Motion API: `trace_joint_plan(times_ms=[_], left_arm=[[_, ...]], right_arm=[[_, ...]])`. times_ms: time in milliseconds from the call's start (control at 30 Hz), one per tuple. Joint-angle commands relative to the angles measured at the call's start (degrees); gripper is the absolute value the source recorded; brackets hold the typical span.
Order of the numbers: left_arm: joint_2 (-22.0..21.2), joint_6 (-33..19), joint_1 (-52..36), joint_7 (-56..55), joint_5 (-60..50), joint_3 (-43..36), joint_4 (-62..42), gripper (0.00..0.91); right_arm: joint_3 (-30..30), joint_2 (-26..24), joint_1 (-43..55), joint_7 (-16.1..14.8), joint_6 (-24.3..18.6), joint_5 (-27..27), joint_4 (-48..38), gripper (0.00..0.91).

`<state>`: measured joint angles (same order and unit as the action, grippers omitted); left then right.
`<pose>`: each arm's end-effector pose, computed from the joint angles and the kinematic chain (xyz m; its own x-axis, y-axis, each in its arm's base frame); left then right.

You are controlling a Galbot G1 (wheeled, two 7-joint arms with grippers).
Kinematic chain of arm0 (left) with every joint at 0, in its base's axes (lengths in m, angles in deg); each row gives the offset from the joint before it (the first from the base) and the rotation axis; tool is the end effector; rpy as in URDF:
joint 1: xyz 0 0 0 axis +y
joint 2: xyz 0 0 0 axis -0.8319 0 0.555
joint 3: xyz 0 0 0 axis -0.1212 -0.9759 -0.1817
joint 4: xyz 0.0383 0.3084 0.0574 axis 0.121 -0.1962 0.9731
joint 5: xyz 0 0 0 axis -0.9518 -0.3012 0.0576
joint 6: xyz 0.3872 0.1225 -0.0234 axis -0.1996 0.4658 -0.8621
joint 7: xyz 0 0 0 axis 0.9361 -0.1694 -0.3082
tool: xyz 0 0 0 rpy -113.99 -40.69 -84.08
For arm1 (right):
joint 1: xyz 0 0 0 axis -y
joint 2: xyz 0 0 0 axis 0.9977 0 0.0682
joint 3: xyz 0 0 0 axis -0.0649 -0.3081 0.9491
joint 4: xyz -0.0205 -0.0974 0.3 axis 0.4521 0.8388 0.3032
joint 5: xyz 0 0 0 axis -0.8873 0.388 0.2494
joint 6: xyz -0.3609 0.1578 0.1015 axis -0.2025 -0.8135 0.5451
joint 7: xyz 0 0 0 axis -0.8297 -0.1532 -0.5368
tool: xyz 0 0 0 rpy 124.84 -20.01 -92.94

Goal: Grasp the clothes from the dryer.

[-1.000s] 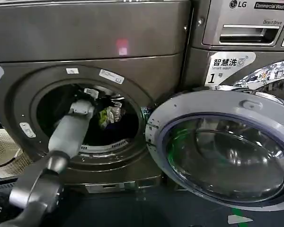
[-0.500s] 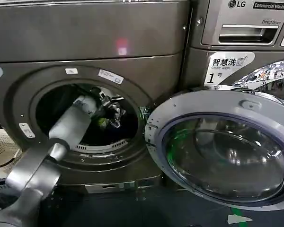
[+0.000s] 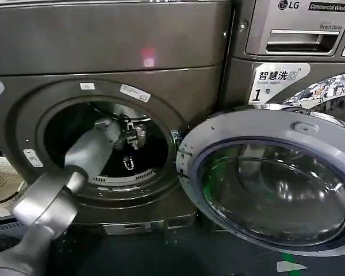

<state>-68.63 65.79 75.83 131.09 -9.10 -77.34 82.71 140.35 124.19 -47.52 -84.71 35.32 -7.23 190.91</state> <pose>0.6947 0.0200 -0.1711 -0.2928 0.1612 0.9425 0.9526 0.1340 0.2730 -0.0478 -0.3822 0.1578 -0.4857 0.4139 -0.7699 0.8380 0.4711 -0.2754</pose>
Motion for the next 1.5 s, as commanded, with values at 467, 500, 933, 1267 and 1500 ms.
trace_joint_plan(times_ms=[467,500,933,1267,1500], left_arm=[[-2.0,-1.4,2.1,-3.8,-0.8,-1.6,-2.0,0.808],[-2.1,-1.4,2.3,-3.9,-0.9,-1.5,-2.1,0.728],[-2.3,-1.4,2.8,-3.0,-0.8,-0.1,-1.7,0.0],[-1.2,1.4,2.3,-6.3,4.9,7.5,2.9,0.0],[-0.8,3.9,2.4,-11.6,12.7,15.5,5.6,0.0]], right_arm=[[-0.7,0.4,0.4,-0.1,-0.3,-0.4,0.3,0.907],[-0.7,0.4,0.4,-0.1,-0.3,-0.4,0.3,0.907],[-1.1,0.7,0.7,-0.1,-0.4,-0.7,0.2,0.907],[-1.8,0.6,0.9,-0.1,-0.4,-0.8,0.7,0.907],[-1.7,0.5,0.8,-0.1,-0.4,-0.8,0.7,0.907]])
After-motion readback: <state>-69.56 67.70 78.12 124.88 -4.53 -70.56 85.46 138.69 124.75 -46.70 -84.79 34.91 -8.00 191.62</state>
